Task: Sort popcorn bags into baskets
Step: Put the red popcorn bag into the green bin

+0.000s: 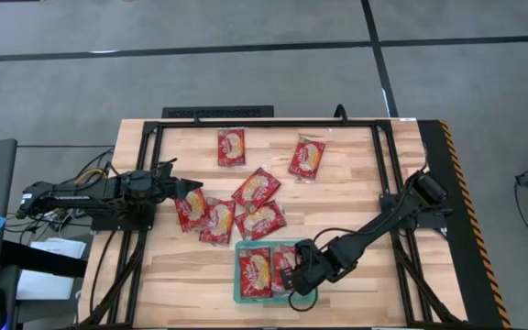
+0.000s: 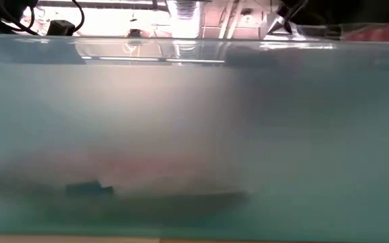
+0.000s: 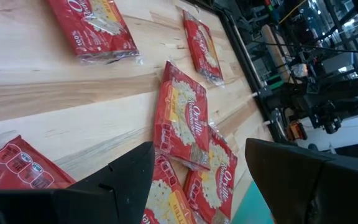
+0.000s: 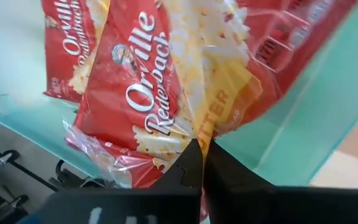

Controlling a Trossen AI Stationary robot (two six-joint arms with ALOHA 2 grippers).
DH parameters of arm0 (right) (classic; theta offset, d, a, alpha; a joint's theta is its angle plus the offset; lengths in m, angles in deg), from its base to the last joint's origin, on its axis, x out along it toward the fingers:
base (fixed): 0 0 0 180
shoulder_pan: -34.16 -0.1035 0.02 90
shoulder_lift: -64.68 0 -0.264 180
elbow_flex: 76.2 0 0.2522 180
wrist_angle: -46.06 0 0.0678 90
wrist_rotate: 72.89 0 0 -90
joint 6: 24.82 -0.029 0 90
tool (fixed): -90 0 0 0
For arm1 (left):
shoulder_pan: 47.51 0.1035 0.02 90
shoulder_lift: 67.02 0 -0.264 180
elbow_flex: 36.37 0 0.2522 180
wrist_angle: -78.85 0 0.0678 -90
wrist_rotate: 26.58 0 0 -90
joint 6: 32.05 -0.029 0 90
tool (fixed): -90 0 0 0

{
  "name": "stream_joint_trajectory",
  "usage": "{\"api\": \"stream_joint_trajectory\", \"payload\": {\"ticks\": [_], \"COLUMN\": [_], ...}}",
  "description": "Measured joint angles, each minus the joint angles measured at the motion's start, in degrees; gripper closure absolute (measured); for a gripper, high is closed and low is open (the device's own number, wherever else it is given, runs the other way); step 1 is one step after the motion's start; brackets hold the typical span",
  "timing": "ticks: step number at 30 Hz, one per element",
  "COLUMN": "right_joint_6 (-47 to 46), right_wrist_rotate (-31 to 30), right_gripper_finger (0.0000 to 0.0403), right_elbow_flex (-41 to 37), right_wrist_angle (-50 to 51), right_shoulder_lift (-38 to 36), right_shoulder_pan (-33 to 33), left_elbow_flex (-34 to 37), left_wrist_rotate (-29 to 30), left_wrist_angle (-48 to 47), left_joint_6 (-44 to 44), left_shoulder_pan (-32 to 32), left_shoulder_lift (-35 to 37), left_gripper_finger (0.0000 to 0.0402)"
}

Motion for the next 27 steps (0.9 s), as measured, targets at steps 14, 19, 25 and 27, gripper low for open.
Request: {"api": "stream_joint_trajectory", "payload": {"ticks": [14, 19, 25, 27], "right_joint_6": [3.57, 2.84, 0.29, 1.83], "right_wrist_rotate": [3.93, 1.18, -8.71, -11.59], "right_gripper_finger": [0.0244, 0.0215, 0.0202, 0.0198], "right_elbow_flex": [0.02, 0.09, 0.09, 0.07], "right_wrist_angle": [1.94, 6.22, 23.87, 28.74], "right_shoulder_lift": [-1.38, -7.71, -17.48, -19.87], "right_shoulder_pan": [2.05, 3.28, 9.02, 12.52], "left_elbow_flex": [0.00, 0.00, 0.00, 0.00], "left_wrist_rotate": [0.00, -0.01, -0.11, -0.11], "left_wrist_angle": [0.00, 0.00, -0.21, -0.32], "left_joint_6": [-0.43, 0.02, 0.02, 0.02], "left_shoulder_pan": [0.00, 0.00, 0.00, 0.00], "left_shoulder_lift": [0.00, 0.00, -0.02, 0.00], "left_gripper_finger": [0.0161, 0.0161, 0.0161, 0.0161]}}
